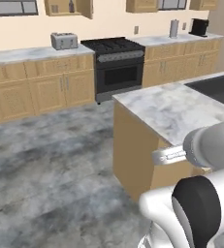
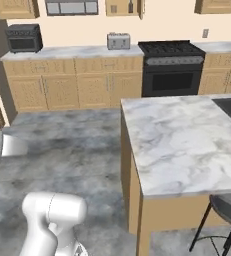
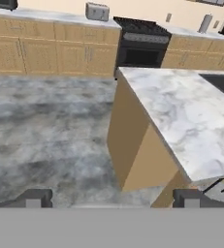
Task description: There is a bowl on the dining counter. Grab a lemon wedge from the fridge and place it in the bowl. Then get the liquor bottle and glass cup from the cabinet and place them next to the bowl.
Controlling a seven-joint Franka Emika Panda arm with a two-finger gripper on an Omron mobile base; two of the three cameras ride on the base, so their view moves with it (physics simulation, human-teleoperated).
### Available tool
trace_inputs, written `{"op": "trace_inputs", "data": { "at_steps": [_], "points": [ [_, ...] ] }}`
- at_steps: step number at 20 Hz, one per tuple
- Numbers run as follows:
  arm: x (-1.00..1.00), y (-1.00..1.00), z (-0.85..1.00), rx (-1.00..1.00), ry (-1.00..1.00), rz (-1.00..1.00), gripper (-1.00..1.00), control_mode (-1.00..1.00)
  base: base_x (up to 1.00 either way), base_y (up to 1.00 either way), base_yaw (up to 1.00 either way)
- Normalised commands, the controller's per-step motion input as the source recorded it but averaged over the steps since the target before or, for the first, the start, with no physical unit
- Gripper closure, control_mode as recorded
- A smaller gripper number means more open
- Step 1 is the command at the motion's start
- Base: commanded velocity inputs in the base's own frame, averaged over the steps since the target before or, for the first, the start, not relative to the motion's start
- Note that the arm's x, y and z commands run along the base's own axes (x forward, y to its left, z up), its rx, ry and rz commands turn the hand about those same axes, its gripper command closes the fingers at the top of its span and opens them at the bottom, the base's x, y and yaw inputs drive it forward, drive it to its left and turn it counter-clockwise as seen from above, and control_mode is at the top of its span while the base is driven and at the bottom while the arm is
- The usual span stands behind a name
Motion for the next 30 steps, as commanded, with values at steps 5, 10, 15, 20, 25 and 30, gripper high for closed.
{"op": "trace_inputs", "data": {
  "at_steps": [5, 10, 15, 20, 25, 30],
  "points": [
    [0.0, 0.0, 0.0, 0.0, 0.0, 0.0, -1.0, 1.0, 0.61, 1.0, -0.17],
    [0.0, 0.0, 0.0, 0.0, 0.0, 0.0, -1.0, 1.0, 0.96, 0.93, -0.23],
    [0.0, 0.0, 0.0, 0.0, 0.0, 0.0, -1.0, 1.0, 1.0, 0.83, -0.24],
    [0.0, 0.0, 0.0, 0.0, 0.0, 0.0, -1.0, 1.0, 1.0, 0.68, -0.23],
    [0.0, 0.0, 0.0, 0.0, 0.0, 0.0, -1.0, 1.0, 1.0, 0.47, -0.13],
    [0.0, 0.0, 0.0, 0.0, 0.0, 0.0, -1.0, 1.0, 1.0, 0.24, -0.01]
  ]
}}
